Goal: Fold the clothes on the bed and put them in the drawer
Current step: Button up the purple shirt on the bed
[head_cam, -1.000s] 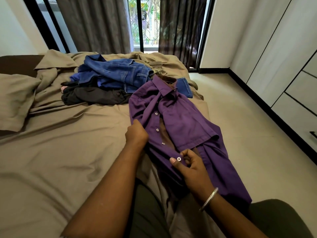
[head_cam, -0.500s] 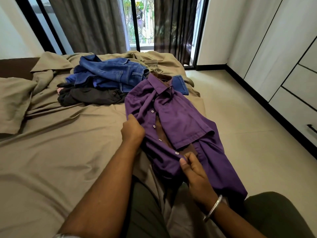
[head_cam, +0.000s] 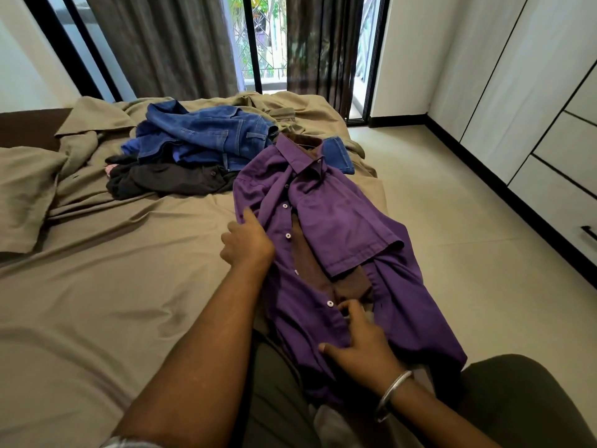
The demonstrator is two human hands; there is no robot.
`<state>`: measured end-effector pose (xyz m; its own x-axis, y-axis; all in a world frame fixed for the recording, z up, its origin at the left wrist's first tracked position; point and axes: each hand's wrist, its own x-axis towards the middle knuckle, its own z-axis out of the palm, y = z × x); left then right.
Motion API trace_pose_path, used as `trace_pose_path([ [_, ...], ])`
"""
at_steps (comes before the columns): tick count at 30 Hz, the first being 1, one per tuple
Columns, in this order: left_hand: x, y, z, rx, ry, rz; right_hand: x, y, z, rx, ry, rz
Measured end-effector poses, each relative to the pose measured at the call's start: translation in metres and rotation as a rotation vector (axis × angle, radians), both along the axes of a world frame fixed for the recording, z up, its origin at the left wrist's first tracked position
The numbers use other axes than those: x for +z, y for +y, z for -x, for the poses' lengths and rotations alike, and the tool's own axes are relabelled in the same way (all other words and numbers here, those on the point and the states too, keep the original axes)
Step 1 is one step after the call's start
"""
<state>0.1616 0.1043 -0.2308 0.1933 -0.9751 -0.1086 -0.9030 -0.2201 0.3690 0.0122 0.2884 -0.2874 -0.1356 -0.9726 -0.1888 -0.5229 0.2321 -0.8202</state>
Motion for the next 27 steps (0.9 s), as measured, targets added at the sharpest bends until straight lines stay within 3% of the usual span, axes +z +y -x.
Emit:
trace_pose_path([
  [2, 0.004, 0.001, 0.003, -0.032, -0.043, 0.162, 0.002, -0.002, 0.001, 0.064, 0.218, -0.051],
  [4, 0.003, 0.001, 0.01, -0.133, 0.066, 0.28, 0.011, -0.007, 0.002, 0.056, 0.435, -0.068],
  [8, 0.0, 0.006, 0.034, -0.274, 0.403, 0.177, 0.033, -0.028, 0.013, -0.13, 0.529, 0.278],
  [11, -0.016, 0.006, 0.049, -0.32, 0.367, 0.073, 0.031, -0.054, 0.028, -0.17, 0.615, 0.389],
  [15, -0.033, 0.001, 0.055, -0.258, 0.306, -0.052, 0.014, -0.074, 0.047, -0.173, 0.714, 0.249],
  [19, -0.038, -0.003, 0.061, -0.15, 0.423, -0.115, 0.006, -0.079, 0.049, -0.182, 0.594, 0.105],
  [24, -0.039, -0.007, 0.063, -0.169, 0.377, 0.034, 0.001, -0.074, 0.044, -0.218, 0.372, 0.249],
  [27, -0.025, -0.011, 0.069, -0.115, 0.732, 0.223, -0.006, -0.066, 0.04, -0.291, 0.218, 0.405],
])
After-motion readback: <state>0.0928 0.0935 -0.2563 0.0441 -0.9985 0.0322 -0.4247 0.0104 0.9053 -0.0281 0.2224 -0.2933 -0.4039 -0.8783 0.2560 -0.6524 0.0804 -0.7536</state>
